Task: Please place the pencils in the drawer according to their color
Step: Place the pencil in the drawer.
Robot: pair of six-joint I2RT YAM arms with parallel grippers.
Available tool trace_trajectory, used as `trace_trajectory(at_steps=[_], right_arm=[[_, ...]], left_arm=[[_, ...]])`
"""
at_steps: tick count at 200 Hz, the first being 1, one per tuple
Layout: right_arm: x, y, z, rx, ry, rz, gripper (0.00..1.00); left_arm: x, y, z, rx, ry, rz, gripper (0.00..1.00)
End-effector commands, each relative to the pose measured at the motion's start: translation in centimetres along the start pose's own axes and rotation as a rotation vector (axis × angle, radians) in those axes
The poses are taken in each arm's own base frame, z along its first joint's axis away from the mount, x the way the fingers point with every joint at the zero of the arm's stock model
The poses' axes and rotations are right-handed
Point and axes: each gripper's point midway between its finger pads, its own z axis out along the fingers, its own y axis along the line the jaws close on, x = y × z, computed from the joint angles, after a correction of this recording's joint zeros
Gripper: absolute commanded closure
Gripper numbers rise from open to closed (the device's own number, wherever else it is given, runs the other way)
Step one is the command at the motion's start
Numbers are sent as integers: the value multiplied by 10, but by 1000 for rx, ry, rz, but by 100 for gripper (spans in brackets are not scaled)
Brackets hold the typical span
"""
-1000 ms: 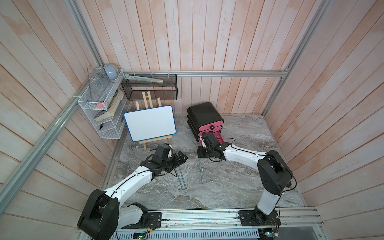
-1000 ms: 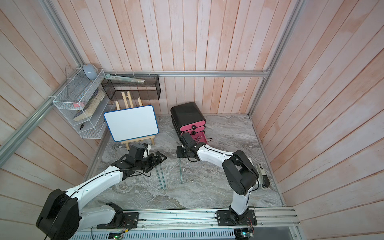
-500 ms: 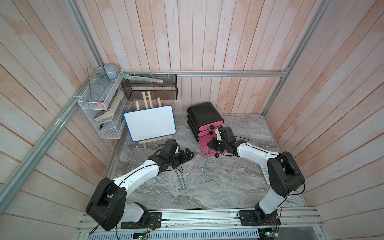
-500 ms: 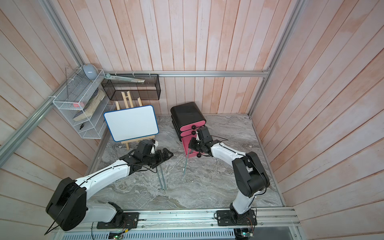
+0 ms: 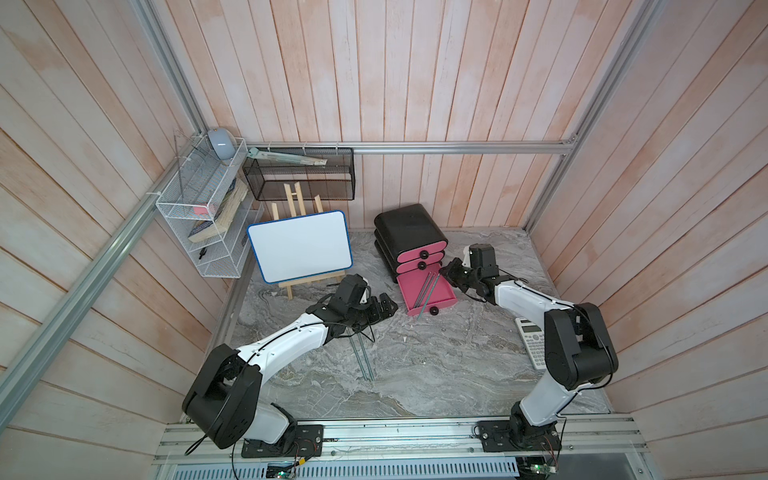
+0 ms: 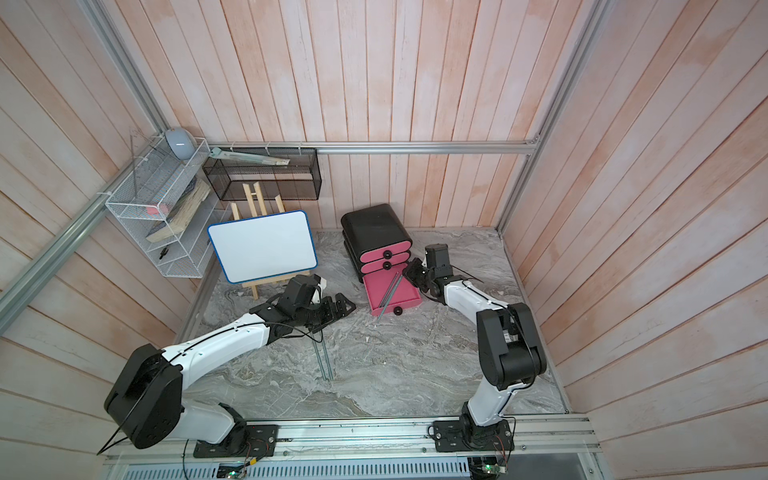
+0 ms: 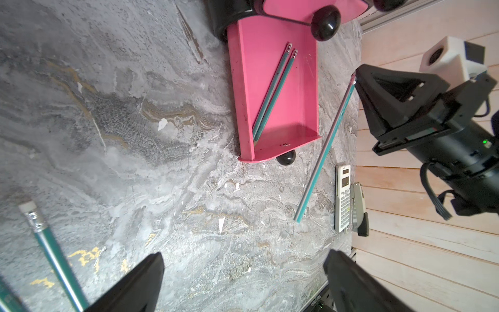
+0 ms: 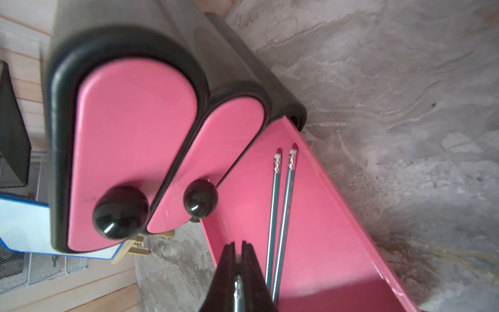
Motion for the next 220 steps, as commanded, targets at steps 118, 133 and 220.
trace_trajectory(at_steps=[118, 133, 220], right_arm=[[-52, -40, 38, 129, -194, 132, 100], [-50, -39, 41, 128, -188, 118, 100], [-12, -21, 56, 127, -101, -9, 84]], left_arm=[[1, -14, 4, 10, 0, 25, 0], [1, -14, 5, 11, -1, 23, 0], [3, -15, 8, 17, 3, 20, 0]])
